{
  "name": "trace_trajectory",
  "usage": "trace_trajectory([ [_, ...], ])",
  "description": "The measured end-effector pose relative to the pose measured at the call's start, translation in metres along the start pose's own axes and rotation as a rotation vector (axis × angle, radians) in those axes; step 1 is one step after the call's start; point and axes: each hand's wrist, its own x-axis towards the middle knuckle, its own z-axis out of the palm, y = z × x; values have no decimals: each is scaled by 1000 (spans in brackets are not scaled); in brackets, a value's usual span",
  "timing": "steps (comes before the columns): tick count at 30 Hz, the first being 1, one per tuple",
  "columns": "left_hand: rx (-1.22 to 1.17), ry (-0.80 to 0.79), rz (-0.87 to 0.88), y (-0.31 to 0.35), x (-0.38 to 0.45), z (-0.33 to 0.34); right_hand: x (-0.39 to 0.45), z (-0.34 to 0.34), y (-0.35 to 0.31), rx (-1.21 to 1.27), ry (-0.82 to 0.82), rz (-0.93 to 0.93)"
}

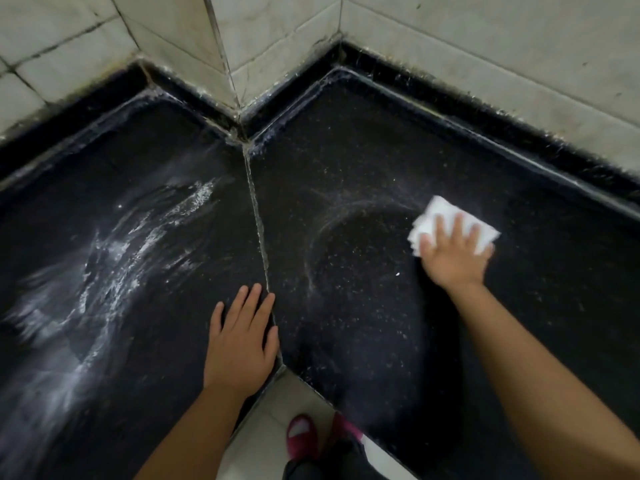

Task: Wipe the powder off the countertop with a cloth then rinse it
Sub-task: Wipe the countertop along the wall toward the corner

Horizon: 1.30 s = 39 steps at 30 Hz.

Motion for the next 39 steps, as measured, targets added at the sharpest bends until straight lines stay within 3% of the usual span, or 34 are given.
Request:
trace_trajectory([
  [5, 1, 14, 2, 1, 0, -1, -54, 45, -74, -140, -6, -479],
  [7, 6, 6, -2, 2, 1, -3, -91, 62, -72, -161, 52, -569],
  [10, 16, -14, -12, 3, 2, -5, -135, 88, -39, -117, -5, -655],
  [12, 22, -34, -18, 3, 1, -7, -139, 88, 2, -98, 10, -620],
  [16, 18, -54, -22, 5, 0, -8, -90, 44, 61, -79, 57, -298],
  [20, 16, -50, -16, 4, 0, -7, -12, 6, 34, 45, -34, -98],
  [24, 8, -51, -16, 2, 1, -5, 6, 4, -40, -5, -30, -211],
  [27, -7, -51, -19, 2, 1, -5, -44, 40, -67, -105, 17, -479],
  [29, 1, -52, -21, 3, 2, -7, -89, 62, -59, -123, 64, -639],
  [32, 1, -59, -37, 4, 1, -7, -135, 84, -4, -118, -31, -763],
  [34, -4, -79, -60, 5, -1, -6, -140, 83, 47, -122, -11, -694],
  [39, 13, -77, -48, 5, -2, -5, -81, 35, 114, -24, 46, -239],
])
